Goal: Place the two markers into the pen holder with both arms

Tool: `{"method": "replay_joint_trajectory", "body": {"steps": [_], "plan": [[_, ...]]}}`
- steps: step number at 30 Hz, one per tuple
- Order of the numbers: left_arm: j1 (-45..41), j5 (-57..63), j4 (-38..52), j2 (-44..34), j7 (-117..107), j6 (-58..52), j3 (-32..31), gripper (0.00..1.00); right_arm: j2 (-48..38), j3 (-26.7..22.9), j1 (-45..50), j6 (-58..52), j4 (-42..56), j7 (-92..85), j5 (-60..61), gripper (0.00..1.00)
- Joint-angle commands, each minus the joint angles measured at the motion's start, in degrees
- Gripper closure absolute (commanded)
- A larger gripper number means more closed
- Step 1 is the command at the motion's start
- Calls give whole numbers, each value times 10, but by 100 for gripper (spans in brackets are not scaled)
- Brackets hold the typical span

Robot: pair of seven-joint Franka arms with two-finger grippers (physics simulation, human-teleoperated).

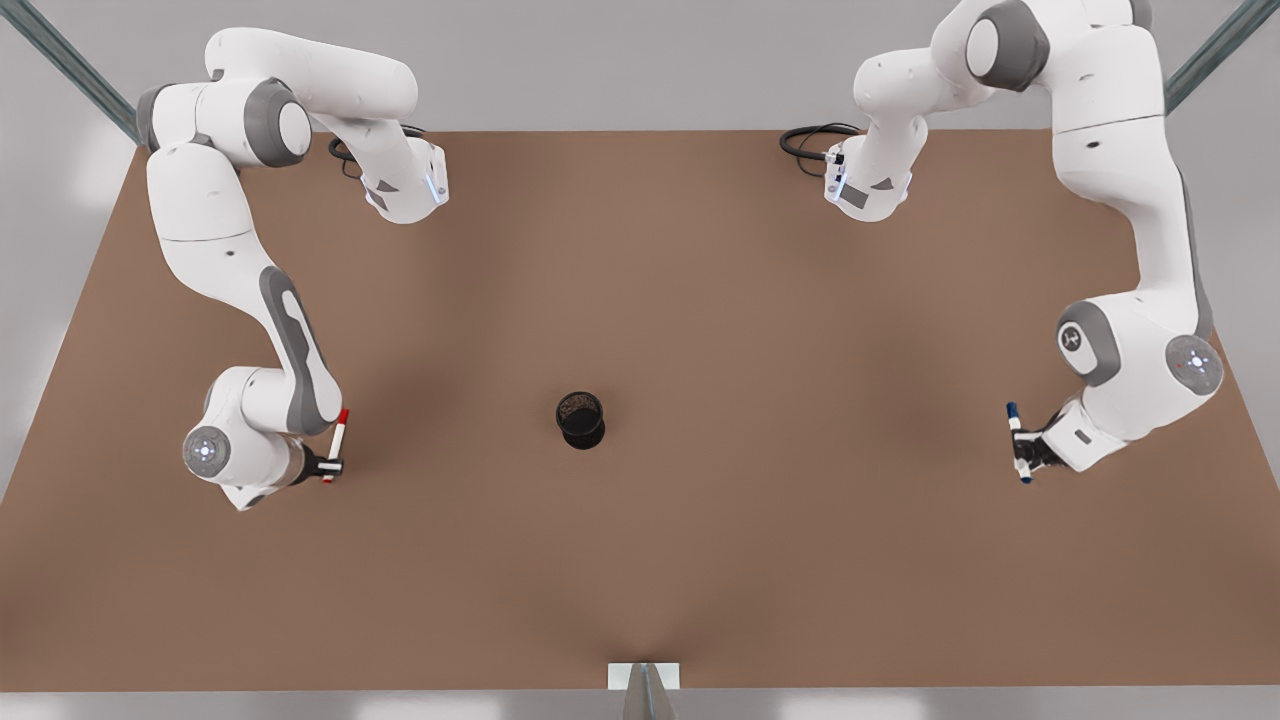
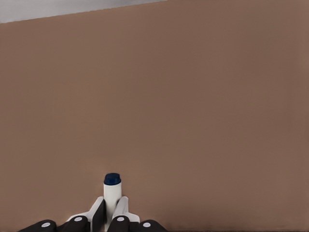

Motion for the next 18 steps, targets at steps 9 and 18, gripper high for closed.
{"method": "replay_joint_trajectory", "body": {"steps": [9,18], "plan": [[-5,-132,45,-16,111,-122,-146,77,-125,65,3,30,26,-9,-4,79],[-100,-273,111,33,172,-53,-180,79,-157,161,47,134,33,172,-27,79]]}}
